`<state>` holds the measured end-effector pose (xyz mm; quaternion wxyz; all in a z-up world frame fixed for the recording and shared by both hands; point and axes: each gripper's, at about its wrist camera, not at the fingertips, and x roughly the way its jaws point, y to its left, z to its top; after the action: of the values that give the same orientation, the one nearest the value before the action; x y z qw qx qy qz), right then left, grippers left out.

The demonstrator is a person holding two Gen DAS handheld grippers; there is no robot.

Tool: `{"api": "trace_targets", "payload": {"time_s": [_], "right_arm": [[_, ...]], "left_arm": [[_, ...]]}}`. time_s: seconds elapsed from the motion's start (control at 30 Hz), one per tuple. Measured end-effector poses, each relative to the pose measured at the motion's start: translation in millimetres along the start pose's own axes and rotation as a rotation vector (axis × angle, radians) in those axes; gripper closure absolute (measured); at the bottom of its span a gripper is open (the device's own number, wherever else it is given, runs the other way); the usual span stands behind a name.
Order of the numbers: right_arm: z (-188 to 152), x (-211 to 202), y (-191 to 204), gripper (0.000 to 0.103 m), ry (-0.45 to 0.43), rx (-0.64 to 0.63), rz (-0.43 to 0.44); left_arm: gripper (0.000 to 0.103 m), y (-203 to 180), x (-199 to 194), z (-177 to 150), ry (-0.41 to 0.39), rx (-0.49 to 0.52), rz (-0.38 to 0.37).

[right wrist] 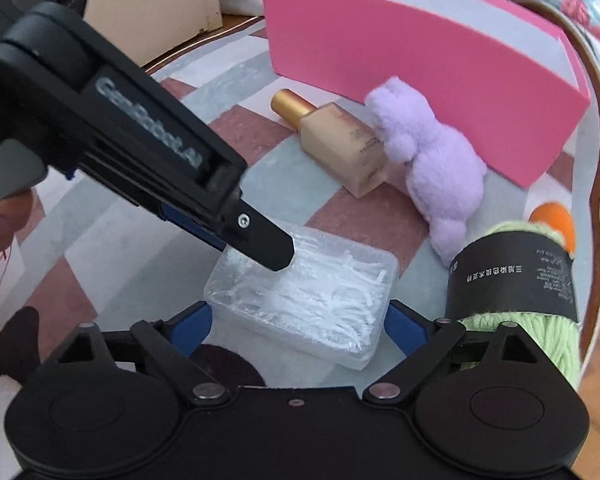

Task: Organize objects
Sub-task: 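Move the left tool down to the clear floss-pick box and close it, then lift the floss-pick box with the left tool and carry it over the pink box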

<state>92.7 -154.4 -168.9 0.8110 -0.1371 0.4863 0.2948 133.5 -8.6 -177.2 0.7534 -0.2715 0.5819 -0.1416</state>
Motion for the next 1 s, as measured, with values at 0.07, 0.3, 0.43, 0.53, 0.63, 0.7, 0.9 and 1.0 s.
{"api": "trace_targets", "payload": {"time_s": [0.07, 0.3, 0.43, 0.53, 0.63, 0.7, 0.9, 1.0], "right_arm": [[-3.3, 0.7, 0.5, 0.006, -0.021, 0.011, -0.009], [-16.6, -4.9, 3.2, 0.010, -0.063, 0.107, -0.055], [-18.2, -6.8, 6.1, 0.011, -0.077, 0.119, -0.082], [-16.5, -10.2, 1.3, 0.011, -0.065, 0.140, -0.083], [-13.4, -17.3, -2.5, 0.011, -0.050, 0.155, -0.064], [-11.1, -22.6, -2.9, 0.011, -0.039, 0.166, -0.053], [2.4, -44.9, -3.5, 0.011, 0.010, 0.173, 0.003], [13.8, -62.5, 0.7, 0.011, 0.000, 0.162, 0.023]], "left_arm": [[0.067, -1.2, 0.6, -2.1, -0.005, -0.004, 0.003], [0.050, -17.9, 4.6, -22.2, -0.049, 0.066, 0.042], [0.054, -25.7, 0.4, -26.5, -0.080, 0.107, 0.074], [0.063, -25.5, -8.4, -28.1, -0.101, 0.109, 0.064], [0.063, -31.0, -15.3, -32.2, -0.112, 0.115, 0.079], [0.063, -36.0, -21.8, -34.9, -0.120, 0.124, 0.093], [0.063, -54.7, -54.4, -47.2, -0.142, 0.170, 0.117], [0.063, -64.1, -74.8, -49.8, -0.158, 0.186, 0.118]]}}
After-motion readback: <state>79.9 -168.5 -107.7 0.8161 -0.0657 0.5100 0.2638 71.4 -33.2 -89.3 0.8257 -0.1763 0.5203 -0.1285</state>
